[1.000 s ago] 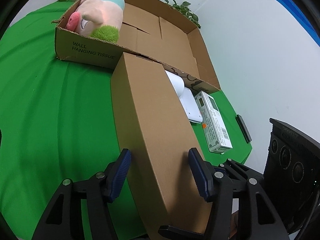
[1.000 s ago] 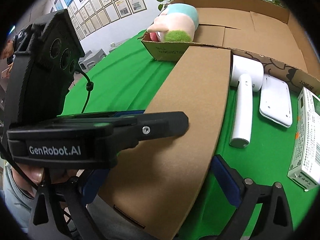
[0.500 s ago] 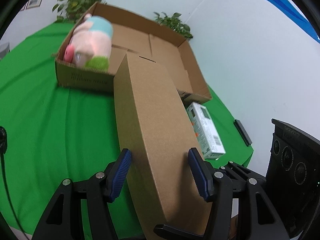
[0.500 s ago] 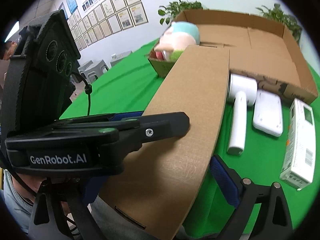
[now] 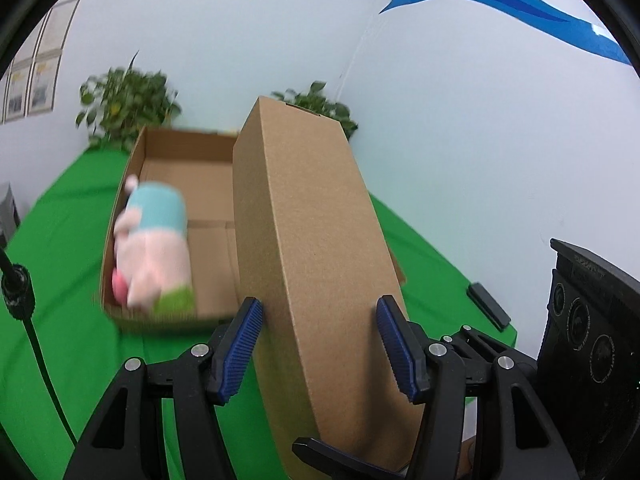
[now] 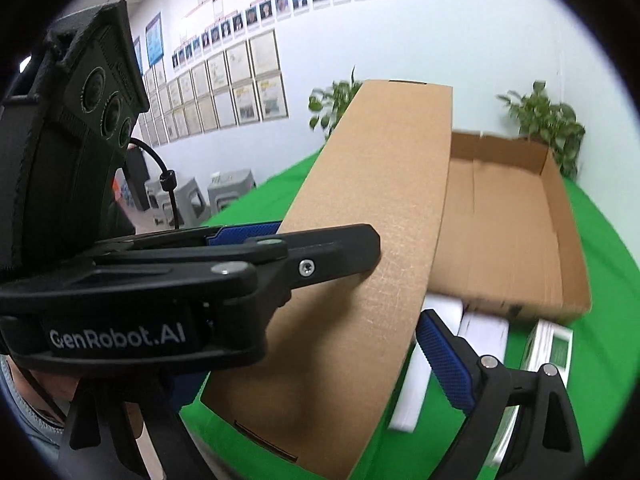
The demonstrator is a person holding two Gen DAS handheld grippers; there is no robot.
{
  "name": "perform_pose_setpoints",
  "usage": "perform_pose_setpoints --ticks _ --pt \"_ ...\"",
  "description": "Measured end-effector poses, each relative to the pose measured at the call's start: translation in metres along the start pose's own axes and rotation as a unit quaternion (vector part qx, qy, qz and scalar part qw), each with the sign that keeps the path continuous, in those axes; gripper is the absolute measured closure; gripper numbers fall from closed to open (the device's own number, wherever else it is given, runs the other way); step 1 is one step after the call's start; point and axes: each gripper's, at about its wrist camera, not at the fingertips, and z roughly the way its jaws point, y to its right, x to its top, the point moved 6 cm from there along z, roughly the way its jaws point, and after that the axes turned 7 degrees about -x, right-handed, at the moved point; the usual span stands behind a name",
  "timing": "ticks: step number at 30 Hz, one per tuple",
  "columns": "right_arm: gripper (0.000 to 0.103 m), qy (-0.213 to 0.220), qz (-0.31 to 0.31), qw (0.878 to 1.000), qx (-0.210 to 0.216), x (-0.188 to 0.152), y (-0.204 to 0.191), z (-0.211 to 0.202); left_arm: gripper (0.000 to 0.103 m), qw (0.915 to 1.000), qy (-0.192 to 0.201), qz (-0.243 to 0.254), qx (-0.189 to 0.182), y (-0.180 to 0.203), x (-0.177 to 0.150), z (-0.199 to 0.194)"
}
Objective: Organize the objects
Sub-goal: 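Grasp the long cardboard box with the left tool and lift it, then lower the long cardboard box into the open box beside the pig, release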
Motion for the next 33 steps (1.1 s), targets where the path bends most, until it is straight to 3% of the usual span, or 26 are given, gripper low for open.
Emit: perform_pose_setpoints --ticks 10,17,22,33 --pt "0.01 0.056 -0.018 0.998 -0.012 0.086 0.022 0.028 0.047 0.9966 0.053 0.062 0.015 0.009 0.11 0.006" --pt "0.01 0.052 -0.021 0.998 -0.006 0.12 0.031 0.059 0.047 0.9966 0.038 0.067 0.029 -0.02 0.161 0.037" --pt "0.01 0.022 -0.002 1.0 0.014 0.113 0.038 0.099 0.047 0.9987 0.004 0.036 0.037 -0.054 0.162 0.074" --pt "0.012 -0.051 0.048 0.997 0.04 0.058 0.055 0.187 0.046 0.9936 -0.091 -0.029 0.06 -0.134 0.111 0.167"
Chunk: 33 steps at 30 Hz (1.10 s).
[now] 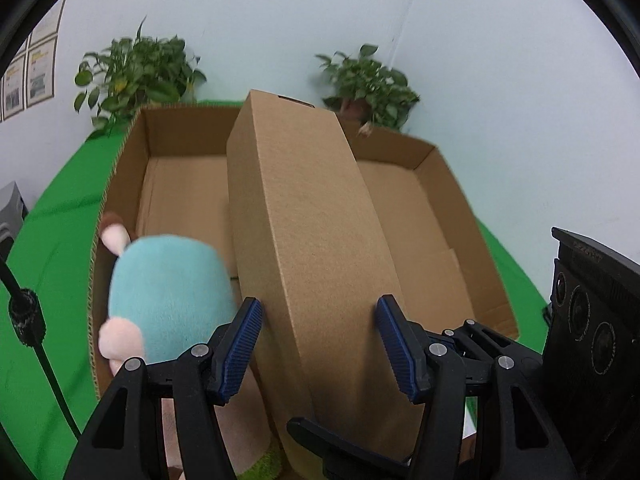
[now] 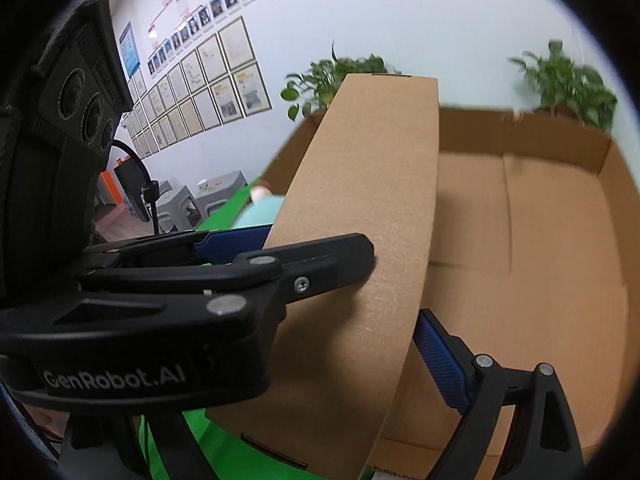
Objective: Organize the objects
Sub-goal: 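Lower the long cardboard box into the open box beside the pig, release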
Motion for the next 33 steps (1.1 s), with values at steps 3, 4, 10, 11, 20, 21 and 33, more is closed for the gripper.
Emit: perform_pose_setpoints --ticks 3,4,10,11,20,21,33 --pt "0.013 -0.009 0.011 1.0 0.003 -0.007 -0.001 0.006 0.047 0.9998 -0.016 -0.009 0.002 -0.018 -0.004 0.023" --pt "0.013 -0.013 0.016 1.0 0.003 -0.009 -0.001 0.009 0.047 0.9997 -0.022 -0.014 0.001 -0.026 -0.006 0.033" --pt "0.014 -0.026 0.037 0.999 0.003 -0.021 0.007 0.02 0.053 0.9984 -0.053 -0.014 0.014 -0.037 -0.021 0.051" --pt "0.014 -0.028 0.039 0.999 0.004 -0.023 0.008 0.02 0.054 0.9983 -0.055 -0.014 0.013 -0.037 -0.022 0.051" --pt "0.013 -0.031 0.06 0.997 0.029 -0.027 0.02 0.009 0.06 0.9986 -0.045 -0.019 0.018 -0.037 -0.024 0.02" --pt "0.013 -0.027 0.061 0.997 0.032 -0.027 0.023 0.005 0.06 0.9988 -0.042 -0.02 0.018 -0.037 -0.023 0.01" --pt "0.042 -0.047 0.028 0.998 -0.008 -0.036 0.025 0.008 0.06 0.9987 0.021 0.001 0.046 -0.026 -0.038 -0.077"
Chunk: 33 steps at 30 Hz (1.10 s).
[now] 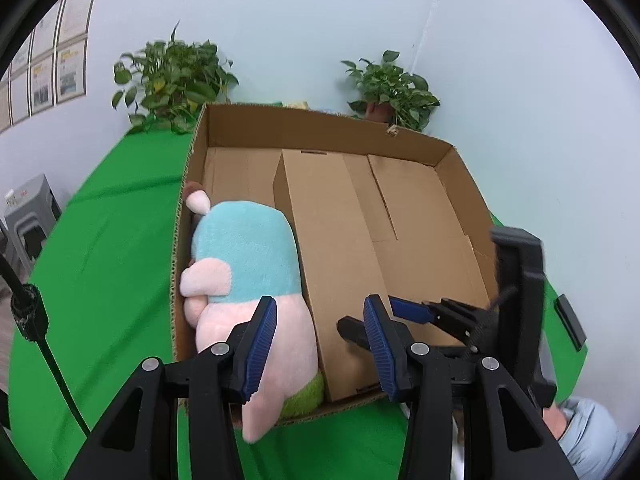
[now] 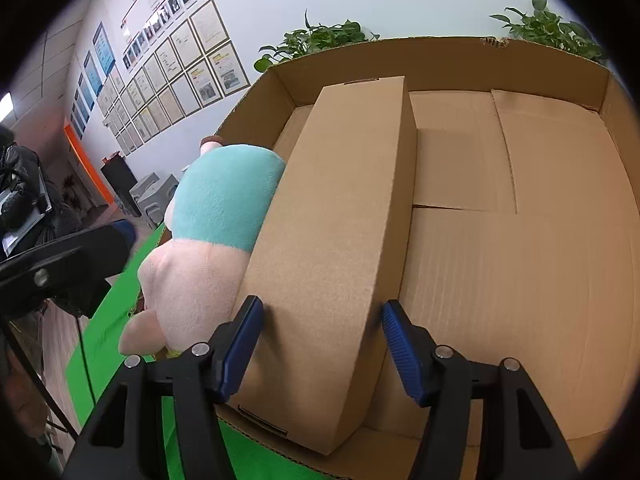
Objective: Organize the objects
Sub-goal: 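Lower the long cardboard box into the open box beside the pig, release, then move both tools back toward the white hair dryer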
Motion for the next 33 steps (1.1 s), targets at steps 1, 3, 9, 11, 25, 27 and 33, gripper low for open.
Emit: perform_pose_setpoints --ticks 1,3,9,11,25,27,33 --pt "0.042 -0.002 -0.001 1.0 0.0 0.001 0.001 0.001 0.06 1.0 0.002 0.0 0.003 0.001 -0.002 -0.004" --pt "0.042 -0.006 -0.003 1.0 0.0 0.003 0.0 0.0 0.06 0.9999 0.0 -0.004 0.014 0.002 -0.006 -0.01" --pt "0.029 0.038 -0.025 0.998 -0.05 0.006 -0.006 -0.032 0.044 0.9971 0.038 0.015 0.065 0.014 -0.017 -0.034" --pt "0.0 0.089 -0.023 0.993 -0.076 -0.001 -0.005 -0.07 0.027 0.9942 0.065 0.023 0.082 0.023 -0.02 -0.046" --pt "0.001 0.096 0.045 0.977 -0.186 -0.08 0.042 -0.15 0.0 0.9868 0.115 0.024 0.111 0.092 -0.092 -0.071" --pt "0.001 0.099 0.046 0.975 -0.195 -0.084 0.041 -0.154 0.0 0.9876 0.111 0.025 0.108 0.098 -0.094 -0.067" --pt "0.001 0.097 0.06 0.975 -0.188 -0.094 0.042 -0.165 0.001 0.989 0.108 0.022 0.098 0.103 -0.093 -0.063"
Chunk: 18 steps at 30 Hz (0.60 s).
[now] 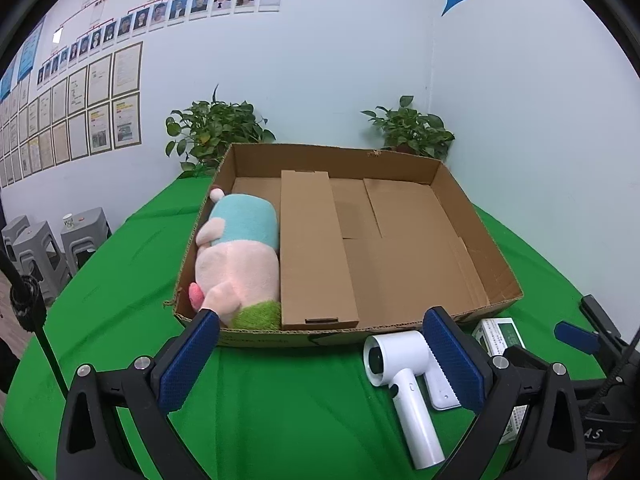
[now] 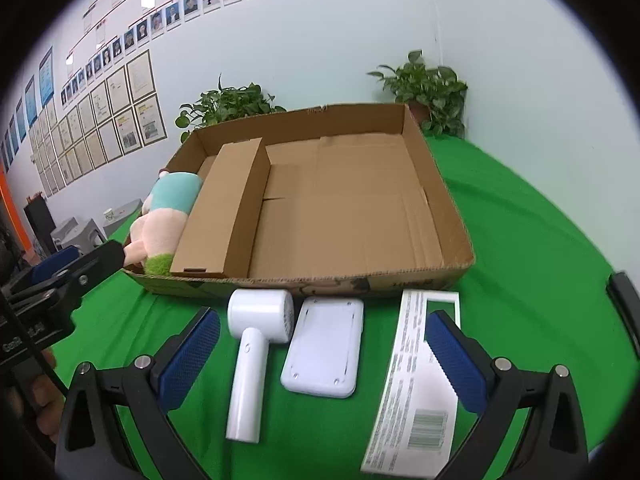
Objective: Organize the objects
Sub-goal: 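Move both tools back toward the white hair dryer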
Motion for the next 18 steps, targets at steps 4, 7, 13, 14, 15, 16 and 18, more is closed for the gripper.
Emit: perform_pose_setpoints --ticks 4,7,13,14,15,16,18 --pt "0.001 0.001 0.003 1.0 0.003 -0.002 0.0 -0.007 0.001 0.9999 -0.003 0.01 0.002 -0.001 -0.003 -0.002" --pt "0.001 0.002 -0.003 1.0 -0.001 -0.004 0.0 -0.009 0.001 0.9999 -0.007 0.012 0.007 -0.003 -0.006 -0.002" --pt "0.001 -0.015 -0.008 1.0 -0.004 -0.018 0.003 -0.001 0.001 0.9996 -0.023 0.012 0.01 -0.004 -0.02 0.001" --pt "0.001 -0.017 -0.008 1.0 -0.003 -0.021 0.004 0.0 0.001 0.9995 -0.029 0.01 0.01 -0.004 -0.023 0.004" --pt "0.001 -0.019 -0.006 1.0 -0.003 -0.023 0.005 0.001 0.002 0.9993 -0.035 0.009 0.009 -0.004 -0.027 0.008" --pt "0.001 -0.022 0.001 1.0 0.0 -0.025 0.007 0.002 0.002 0.9991 -0.04 0.007 0.008 -0.005 -0.03 0.01" --pt "0.001 -0.029 0.007 1.0 0.004 -0.027 0.009 0.003 0.002 0.9988 -0.048 -0.002 0.001 -0.006 -0.036 0.015"
